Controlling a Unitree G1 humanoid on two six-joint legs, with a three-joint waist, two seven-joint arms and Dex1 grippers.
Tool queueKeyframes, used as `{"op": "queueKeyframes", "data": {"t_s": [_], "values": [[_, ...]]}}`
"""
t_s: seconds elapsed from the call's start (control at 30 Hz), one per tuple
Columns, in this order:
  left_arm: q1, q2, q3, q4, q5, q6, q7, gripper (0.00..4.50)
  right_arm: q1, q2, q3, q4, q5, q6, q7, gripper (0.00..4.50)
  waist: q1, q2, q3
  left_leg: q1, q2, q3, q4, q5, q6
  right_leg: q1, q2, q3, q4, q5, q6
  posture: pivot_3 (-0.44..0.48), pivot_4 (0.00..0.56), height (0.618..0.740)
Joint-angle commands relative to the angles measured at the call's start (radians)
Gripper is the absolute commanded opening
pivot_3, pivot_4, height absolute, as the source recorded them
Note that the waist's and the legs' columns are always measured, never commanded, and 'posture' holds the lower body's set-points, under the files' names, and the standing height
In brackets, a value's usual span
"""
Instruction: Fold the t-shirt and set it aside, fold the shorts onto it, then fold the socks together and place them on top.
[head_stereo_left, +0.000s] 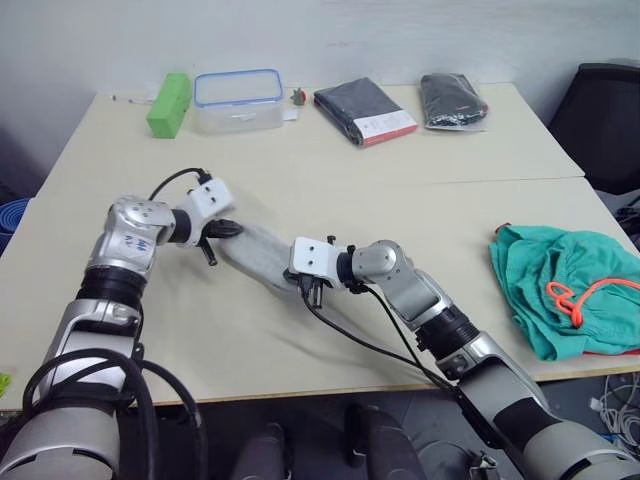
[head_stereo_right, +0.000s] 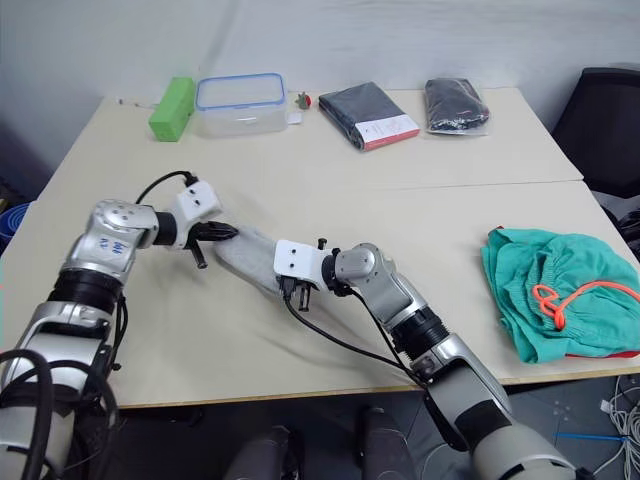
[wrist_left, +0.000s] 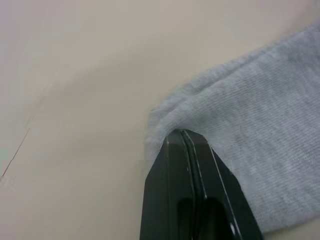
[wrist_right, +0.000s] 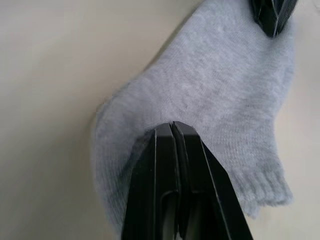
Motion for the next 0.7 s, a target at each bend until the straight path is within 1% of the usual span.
{"op": "queueKeyframes", "data": {"t_s": [0.03,0.07,0.13,0.23,0.33,0.47,0.57,0.7], "values": [[0.117,0.038,0.165,-0.323,-0.147,0.334,0.026,0.38,-0.003,0.034,-0.036,-0.056,0.038,0.024,-0.02,0.0,-0.004,0.0,0.0,0.0,0.002,0.0,0.0,-0.001,-0.001,0.0,0.001,0.0,-0.001,0.0,0.0,0.0,0.15,0.74],[0.168,0.039,0.211,-0.415,-0.187,0.447,0.041,0.57,-0.003,0.042,-0.036,-0.051,0.039,0.022,-0.024,0.0,-0.007,0.0,0.0,0.0,0.003,0.0,0.0,-0.001,-0.002,0.0,0.002,0.001,-0.001,-0.001,-0.001,0.0,0.15,0.74],[0.242,0.035,0.272,-0.542,-0.232,0.604,0.085,1.19,0.001,0.051,-0.034,-0.04,0.039,0.019,-0.026,0.0,-0.007,0.0,0.0,0.0,0.005,-0.001,0.0,-0.002,-0.004,0.0,0.004,0.001,0.0,-0.002,-0.003,0.0,0.15,0.74],[0.315,-0.002,0.362,-0.641,-0.282,0.81,0.18,2.12,0.01,0.052,-0.024,-0.01,0.029,0.003,-0.025,0.0,-0.005,0.0,0.0,0.0,0.006,-0.001,0.0,-0.001,-0.005,0.0,0.004,0.002,0.0,-0.002,-0.003,0.0,0.15,0.74],[0.317,-0.071,0.437,-0.651,-0.316,0.947,0.277,2.98,0.018,0.05,-0.009,0.029,0.007,-0.018,-0.033,0.0,0.004,0.0,0.0,0.002,0.005,-0.001,0.0,-0.001,-0.005,0.001,0.004,0.002,0.001,-0.002,-0.004,0.0,0.15,0.74],[0.268,-0.154,0.502,-0.606,-0.349,1.021,0.371,4.13,0.022,0.051,-0.001,0.06,-0.002,-0.043,-0.034,0.0,0.008,-0.001,0.0,0.002,0.004,-0.003,0.0,-0.001,-0.006,0.001,0.003,0.002,0.001,-0.002,-0.004,0.0,0.15,0.74],[0.212,-0.218,0.532,-0.518,-0.372,1.044,0.426,4.13,0.02,0.058,-0.007,0.072,0.003,-0.042,-0.037,0.0,0.006,-0.001,0.0,0.002,0.005,-0.003,0.0,-0.001,-0.007,0.001,0.004,0.001,0.001,-0.002,-0.004,0.0,0.15,0.74],[0.15,-0.263,0.499,-0.386,-0.371,0.969,0.467,4.13,0.013,0.061,-0.02,0.091,0.003,-0.043,-0.05,0.0,0.005,-0.001,0.0,0.003,0.005,-0.002,0.0,-0.001,-0.008,0.001,0.004,0.001,0.002,-0.002,-0.004,0.0,0.15,0.74]]}}
